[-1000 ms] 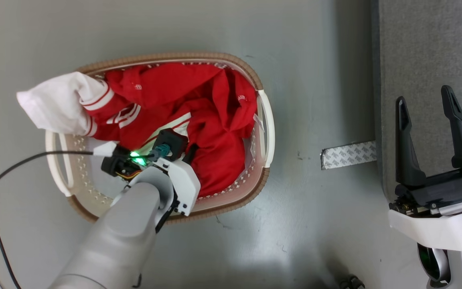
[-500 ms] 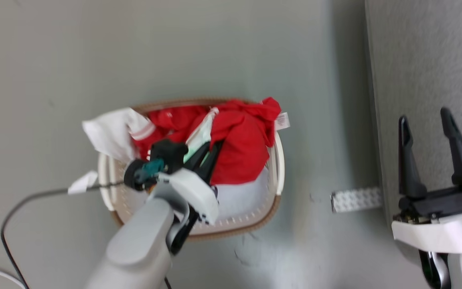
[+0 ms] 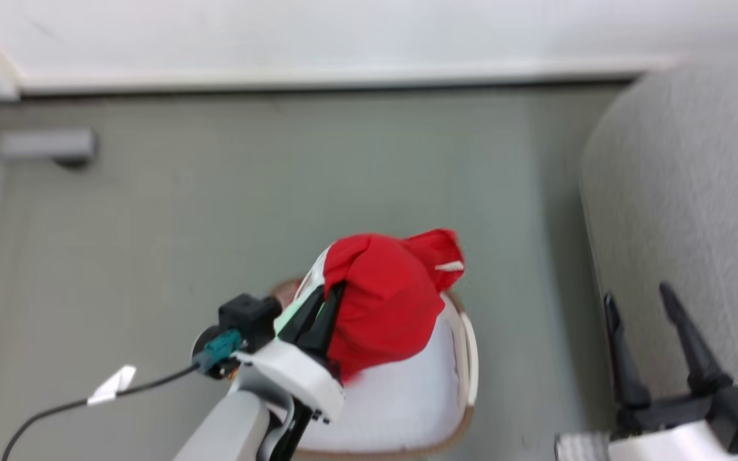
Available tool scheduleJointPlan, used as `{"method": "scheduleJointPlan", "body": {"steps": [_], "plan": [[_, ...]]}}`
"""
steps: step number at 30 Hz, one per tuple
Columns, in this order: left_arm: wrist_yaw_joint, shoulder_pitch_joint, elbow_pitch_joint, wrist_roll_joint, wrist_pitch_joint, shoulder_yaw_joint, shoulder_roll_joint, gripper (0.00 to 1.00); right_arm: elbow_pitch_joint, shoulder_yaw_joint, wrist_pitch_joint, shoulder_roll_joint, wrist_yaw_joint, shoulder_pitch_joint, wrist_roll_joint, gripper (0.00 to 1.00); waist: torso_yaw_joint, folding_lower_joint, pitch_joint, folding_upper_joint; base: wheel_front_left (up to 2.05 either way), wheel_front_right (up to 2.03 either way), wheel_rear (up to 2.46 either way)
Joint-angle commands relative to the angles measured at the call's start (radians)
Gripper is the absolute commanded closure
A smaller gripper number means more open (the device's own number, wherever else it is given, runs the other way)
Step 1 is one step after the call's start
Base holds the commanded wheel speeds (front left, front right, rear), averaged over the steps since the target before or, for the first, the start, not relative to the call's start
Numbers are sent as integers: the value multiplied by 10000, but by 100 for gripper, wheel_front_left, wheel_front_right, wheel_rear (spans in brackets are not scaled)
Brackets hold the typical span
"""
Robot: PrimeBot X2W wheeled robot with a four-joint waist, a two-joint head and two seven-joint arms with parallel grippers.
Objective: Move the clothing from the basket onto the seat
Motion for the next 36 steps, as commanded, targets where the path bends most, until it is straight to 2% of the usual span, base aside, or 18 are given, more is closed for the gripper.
{"method": "scheduleJointPlan", "body": {"steps": [1,4,12,21,30,36], "plan": [[24,203,-62,137,-6,41,74,100,64,12,8,-14,-21,188,-36,0,406,3,-1161,0,0,0,0],[103,597,-435,45,15,98,195,100,265,138,8,-16,-21,626,44,0,426,3,-1938,0,0,0,0],[292,1045,-1426,-96,410,151,534,100,463,295,8,-16,-21,1137,146,0,398,3,-2814,0,0,0,0],[714,1131,-2714,-76,956,386,1077,100,576,568,8,-14,-21,1382,287,0,131,3,-3336,0,0,0,0],[935,1087,-3445,-84,1408,496,1422,100,546,990,8,-68,-21,1460,348,0,-213,3,-3411,0,0,0,0],[968,1074,-3627,-99,1524,406,1455,100,340,2188,8,-561,-21,805,342,0,-357,3,-3354,0,0,0,0]]}}
